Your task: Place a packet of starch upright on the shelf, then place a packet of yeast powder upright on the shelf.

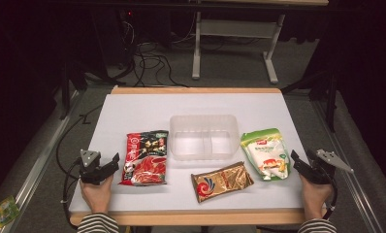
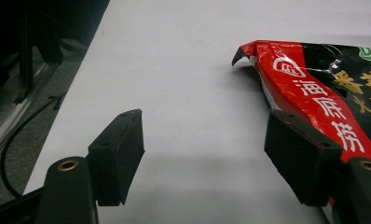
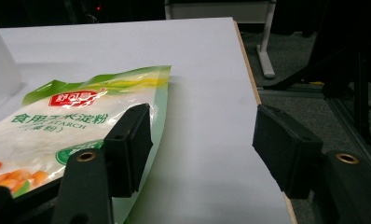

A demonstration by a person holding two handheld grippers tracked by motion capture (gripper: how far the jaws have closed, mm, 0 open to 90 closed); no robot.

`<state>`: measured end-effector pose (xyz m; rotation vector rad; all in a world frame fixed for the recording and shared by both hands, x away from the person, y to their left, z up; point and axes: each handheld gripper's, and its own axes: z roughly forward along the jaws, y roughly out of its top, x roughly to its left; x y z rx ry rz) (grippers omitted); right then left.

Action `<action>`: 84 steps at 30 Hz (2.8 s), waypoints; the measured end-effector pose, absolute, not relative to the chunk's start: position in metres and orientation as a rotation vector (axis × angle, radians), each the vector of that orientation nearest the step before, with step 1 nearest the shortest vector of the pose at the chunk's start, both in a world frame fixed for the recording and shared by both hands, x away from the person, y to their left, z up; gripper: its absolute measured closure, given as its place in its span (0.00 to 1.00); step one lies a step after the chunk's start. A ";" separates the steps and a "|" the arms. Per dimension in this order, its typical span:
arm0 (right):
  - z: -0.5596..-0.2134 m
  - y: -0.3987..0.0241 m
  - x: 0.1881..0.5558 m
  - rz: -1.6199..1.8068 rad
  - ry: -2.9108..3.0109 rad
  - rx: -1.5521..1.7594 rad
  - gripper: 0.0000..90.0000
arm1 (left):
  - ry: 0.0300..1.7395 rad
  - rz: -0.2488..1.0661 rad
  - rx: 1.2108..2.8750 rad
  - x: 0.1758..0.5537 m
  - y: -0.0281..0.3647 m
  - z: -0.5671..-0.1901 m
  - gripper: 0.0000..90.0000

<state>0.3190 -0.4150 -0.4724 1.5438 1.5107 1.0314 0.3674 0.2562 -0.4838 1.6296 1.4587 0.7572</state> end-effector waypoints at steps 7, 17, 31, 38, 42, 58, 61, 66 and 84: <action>-0.473 -0.416 0.319 1.035 1.506 1.543 0.42 | 1.456 0.754 1.634 0.367 0.256 -0.484 0.32; -0.472 -0.416 0.317 1.051 1.485 1.546 0.40 | 1.454 0.760 1.630 0.367 0.256 -0.484 0.32; -0.471 -0.415 0.315 1.054 1.474 1.523 0.42 | 1.446 0.762 1.627 0.367 0.256 -0.484 0.32; -0.470 -0.413 0.317 1.055 1.501 1.515 0.42 | 1.449 0.753 1.633 0.367 0.256 -0.484 0.32; -0.468 -0.411 0.318 1.083 1.519 1.538 0.43 | 1.453 0.749 1.634 0.368 0.256 -0.484 0.32; -0.443 -0.409 0.325 1.085 1.691 1.523 0.42 | 1.441 0.757 1.650 0.367 0.255 -0.484 0.32; -0.439 -0.407 0.330 1.066 1.725 1.522 0.42 | 1.443 0.756 1.652 0.368 0.255 -0.484 0.32; -0.433 -0.405 0.336 1.058 1.761 1.532 0.42 | 1.438 0.758 1.653 0.367 0.254 -0.484 0.31; -0.427 -0.400 0.384 0.944 1.943 1.606 0.35 | 1.432 0.755 1.675 0.369 0.253 -0.484 0.31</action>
